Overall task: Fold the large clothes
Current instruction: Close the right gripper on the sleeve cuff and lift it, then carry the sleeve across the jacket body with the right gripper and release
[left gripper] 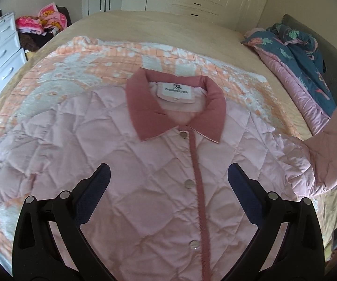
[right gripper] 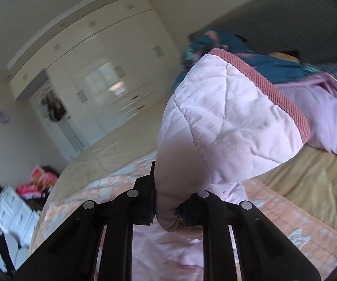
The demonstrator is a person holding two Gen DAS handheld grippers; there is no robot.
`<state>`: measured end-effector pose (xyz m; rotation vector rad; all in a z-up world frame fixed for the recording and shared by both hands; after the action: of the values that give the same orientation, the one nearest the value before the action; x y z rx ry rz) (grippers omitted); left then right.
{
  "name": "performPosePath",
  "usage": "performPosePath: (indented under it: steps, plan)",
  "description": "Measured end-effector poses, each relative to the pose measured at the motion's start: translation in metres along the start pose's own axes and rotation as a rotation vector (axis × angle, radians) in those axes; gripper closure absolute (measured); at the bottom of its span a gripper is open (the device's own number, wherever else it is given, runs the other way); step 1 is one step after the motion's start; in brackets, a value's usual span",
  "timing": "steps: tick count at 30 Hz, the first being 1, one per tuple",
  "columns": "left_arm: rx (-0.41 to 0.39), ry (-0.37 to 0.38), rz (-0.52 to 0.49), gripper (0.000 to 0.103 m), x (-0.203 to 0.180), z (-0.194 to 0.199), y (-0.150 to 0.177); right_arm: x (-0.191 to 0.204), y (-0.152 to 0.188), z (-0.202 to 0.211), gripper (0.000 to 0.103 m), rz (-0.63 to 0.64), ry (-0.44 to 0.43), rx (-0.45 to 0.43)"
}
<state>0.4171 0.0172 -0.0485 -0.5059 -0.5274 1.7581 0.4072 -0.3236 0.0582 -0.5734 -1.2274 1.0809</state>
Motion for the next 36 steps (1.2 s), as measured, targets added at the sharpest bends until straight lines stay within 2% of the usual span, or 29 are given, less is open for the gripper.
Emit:
performPosePath:
  steps: [5,8,12,15,20,24,28,36]
  plan:
    - [-0.02,0.016,-0.002,0.009,0.022,0.013,0.002,0.036,0.017,0.002,0.088,0.086,-0.015,0.022]
    - [-0.023,0.027,0.026,0.009,0.038,0.017,0.006,0.051,0.025,-0.003,0.088,0.131,-0.028,0.045]
    - [-0.076,0.055,0.089,0.009,0.062,0.027,0.009,0.08,0.031,-0.017,0.088,0.191,-0.044,0.066]
    - [-0.087,0.08,0.13,0.009,0.076,0.029,0.011,0.1,0.041,-0.021,0.088,0.232,-0.048,0.074]
    - [-0.05,0.128,0.185,0.009,0.09,0.013,0.014,0.132,0.05,-0.031,0.088,0.296,-0.065,0.089]
    - [-0.019,0.168,0.192,0.009,0.092,0.005,0.014,0.158,0.06,-0.039,0.088,0.345,-0.096,0.091]
    - [-0.034,0.198,0.206,0.009,0.097,0.006,0.01,0.184,0.08,-0.053,0.088,0.389,-0.116,0.119]
    - [0.003,0.304,0.338,0.009,0.118,-0.004,0.006,0.236,0.13,-0.077,0.088,0.489,-0.178,0.192]
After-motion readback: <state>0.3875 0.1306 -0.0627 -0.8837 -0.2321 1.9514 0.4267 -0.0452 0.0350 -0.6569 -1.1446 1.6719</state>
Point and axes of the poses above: each gripper's, at about its wrist camera, not at the fingertips, and z roughly against the way its jaws point, x to its left, y to its underside, the point moved 8 cm from there along -z, roughly the way its jaws point, and after that the axes turned 7 degrees about -y, right-handed, at the moved point
